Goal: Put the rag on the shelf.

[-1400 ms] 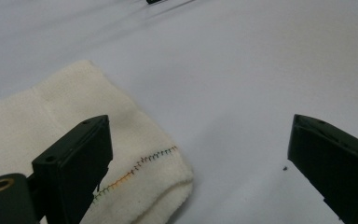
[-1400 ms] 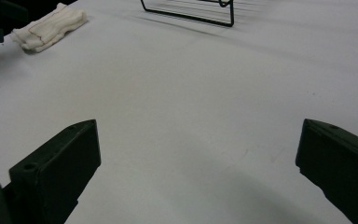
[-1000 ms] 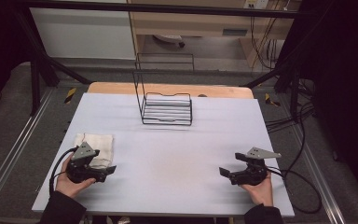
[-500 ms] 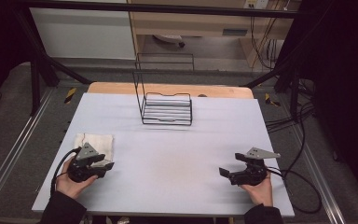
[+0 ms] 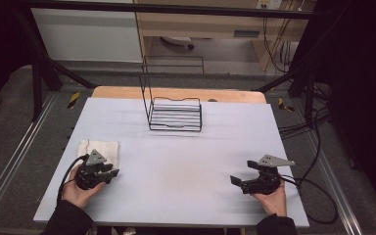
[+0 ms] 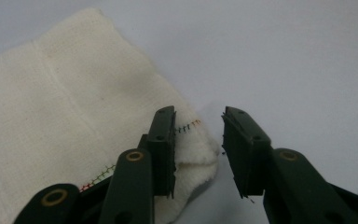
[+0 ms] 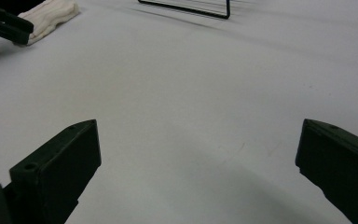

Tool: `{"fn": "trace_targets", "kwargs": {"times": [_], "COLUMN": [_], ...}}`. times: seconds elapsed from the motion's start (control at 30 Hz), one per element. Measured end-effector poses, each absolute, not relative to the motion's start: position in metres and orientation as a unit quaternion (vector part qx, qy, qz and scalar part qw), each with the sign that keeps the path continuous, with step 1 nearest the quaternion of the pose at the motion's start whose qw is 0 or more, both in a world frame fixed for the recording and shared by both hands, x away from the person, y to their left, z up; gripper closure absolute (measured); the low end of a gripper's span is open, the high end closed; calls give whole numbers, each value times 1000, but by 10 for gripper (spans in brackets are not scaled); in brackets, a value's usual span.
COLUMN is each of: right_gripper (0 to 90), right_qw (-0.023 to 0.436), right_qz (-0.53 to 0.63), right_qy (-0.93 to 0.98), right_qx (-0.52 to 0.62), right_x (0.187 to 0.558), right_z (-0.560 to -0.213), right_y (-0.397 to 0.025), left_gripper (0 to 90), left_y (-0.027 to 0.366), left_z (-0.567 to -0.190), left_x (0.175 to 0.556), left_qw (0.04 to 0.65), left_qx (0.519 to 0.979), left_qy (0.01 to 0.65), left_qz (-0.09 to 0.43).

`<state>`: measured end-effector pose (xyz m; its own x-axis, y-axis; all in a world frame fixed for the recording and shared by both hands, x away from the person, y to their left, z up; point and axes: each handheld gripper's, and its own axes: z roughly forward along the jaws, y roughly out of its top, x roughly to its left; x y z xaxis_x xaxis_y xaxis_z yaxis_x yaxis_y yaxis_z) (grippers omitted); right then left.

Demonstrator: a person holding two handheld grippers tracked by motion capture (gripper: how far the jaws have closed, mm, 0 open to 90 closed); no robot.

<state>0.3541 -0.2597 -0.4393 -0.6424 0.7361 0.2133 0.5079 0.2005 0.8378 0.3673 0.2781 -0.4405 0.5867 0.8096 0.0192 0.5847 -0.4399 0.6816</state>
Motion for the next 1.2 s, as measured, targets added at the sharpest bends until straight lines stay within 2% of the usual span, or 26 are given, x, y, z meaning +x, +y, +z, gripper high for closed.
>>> {"fn": "trace_targets", "kwargs": {"times": [0.1, 0.37, 0.6, 1.2], "right_gripper": [6, 6, 7, 7], "right_qw": [118, 119, 119, 118], "right_qz": [485, 485, 486, 486], "right_qy": [766, 766, 765, 765], "right_qx": [406, 406, 406, 406], "right_x": [354, 354, 355, 355], "right_z": [-439, -439, -439, -439], "right_y": [-260, -260, -260, -260], "left_gripper": [684, 713, 836, 866], "left_y": [279, 274, 271, 271], "left_z": [-441, -441, -439, -431], "left_x": [368, 367, 368, 369], "left_qw": [321, 306, 289, 327], "left_qx": [828, 830, 831, 813], "left_qy": [425, 427, 433, 441], "left_qz": [176, 185, 195, 194]}}
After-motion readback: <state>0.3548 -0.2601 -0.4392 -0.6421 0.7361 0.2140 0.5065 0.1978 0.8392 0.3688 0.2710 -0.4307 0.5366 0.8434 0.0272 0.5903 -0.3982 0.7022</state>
